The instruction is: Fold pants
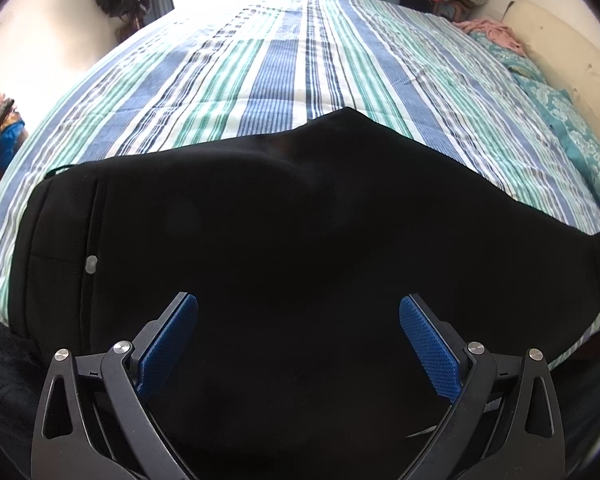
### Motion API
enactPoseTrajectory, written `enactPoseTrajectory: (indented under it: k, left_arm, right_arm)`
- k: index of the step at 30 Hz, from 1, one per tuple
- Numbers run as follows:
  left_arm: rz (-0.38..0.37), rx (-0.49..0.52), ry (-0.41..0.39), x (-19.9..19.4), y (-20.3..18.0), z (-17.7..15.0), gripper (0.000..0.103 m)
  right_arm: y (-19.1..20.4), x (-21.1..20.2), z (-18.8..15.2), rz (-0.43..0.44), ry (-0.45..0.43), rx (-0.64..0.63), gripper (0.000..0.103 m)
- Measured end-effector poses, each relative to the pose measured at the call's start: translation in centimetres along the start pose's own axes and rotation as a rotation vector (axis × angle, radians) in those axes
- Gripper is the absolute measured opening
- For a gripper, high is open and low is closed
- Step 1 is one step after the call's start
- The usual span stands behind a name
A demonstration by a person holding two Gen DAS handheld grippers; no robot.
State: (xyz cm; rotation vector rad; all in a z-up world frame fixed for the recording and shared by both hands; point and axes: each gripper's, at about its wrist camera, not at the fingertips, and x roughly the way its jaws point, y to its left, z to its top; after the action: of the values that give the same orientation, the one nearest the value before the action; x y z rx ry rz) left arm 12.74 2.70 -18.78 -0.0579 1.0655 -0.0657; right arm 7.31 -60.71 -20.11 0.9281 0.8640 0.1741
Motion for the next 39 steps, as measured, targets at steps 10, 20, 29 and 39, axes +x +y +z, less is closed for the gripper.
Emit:
enactPoseTrajectory:
  k: [10,20,29,39]
  left_arm:
    - [-0.077,-0.123,-0.043,-0.9,5.1,-1.2,0.101]
    - [-0.14,-0.166,-0.071,-2.0,7.1,-1.5,0.101]
    - [-0.21,-0.187,-0.098,-3.6,7.3,-1.4,0.1]
    - [-0.199,0.161,-0.043,-3.0,-5.9,0.8,0.079]
  right_arm:
    - [14.3,9.1,-10.0,0.343,0.081,-0.002,0.016]
    - [28.0,24.8,-23.0,0.149,0.167,-0.226,0.019]
    - [36.1,24.0,-35.6,-0.137,0.084,-1.018,0.083]
    - [26.6,12.6,-27.2,-0.286,-0.248,-0.582,0.091]
